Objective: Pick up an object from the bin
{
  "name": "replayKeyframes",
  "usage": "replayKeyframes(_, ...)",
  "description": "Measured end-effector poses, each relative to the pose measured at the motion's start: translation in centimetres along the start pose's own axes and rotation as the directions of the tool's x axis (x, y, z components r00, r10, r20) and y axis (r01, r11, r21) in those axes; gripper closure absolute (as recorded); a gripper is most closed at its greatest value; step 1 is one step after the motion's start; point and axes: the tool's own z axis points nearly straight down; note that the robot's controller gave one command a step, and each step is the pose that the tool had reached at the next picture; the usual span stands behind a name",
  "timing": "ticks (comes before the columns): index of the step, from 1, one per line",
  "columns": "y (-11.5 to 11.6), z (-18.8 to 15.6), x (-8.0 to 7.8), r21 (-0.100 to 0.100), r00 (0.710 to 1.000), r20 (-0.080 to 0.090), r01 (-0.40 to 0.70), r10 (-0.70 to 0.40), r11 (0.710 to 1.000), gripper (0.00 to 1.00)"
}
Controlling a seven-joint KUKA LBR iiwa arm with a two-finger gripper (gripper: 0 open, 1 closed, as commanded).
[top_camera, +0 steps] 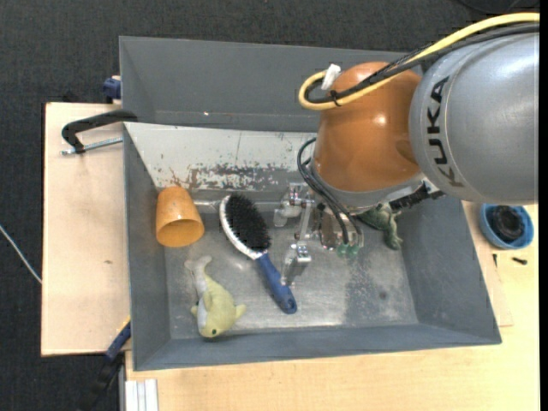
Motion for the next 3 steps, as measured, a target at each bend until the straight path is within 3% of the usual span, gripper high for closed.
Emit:
replayKeyframes(1,-1.4,14.1,-1.1,0.005,0.984,0.006,0.18,-0.18,0.984,0.0)
replayKeyframes(2,-1.2,14.0,-0.9,0.001,0.984,-0.003,0.18,-0.18,0.984,1.0)
replayKeyframes(3,-0.4,-2.1,-0.4,0.001,0.907,0.005,0.422,-0.422,0.907,1.0)
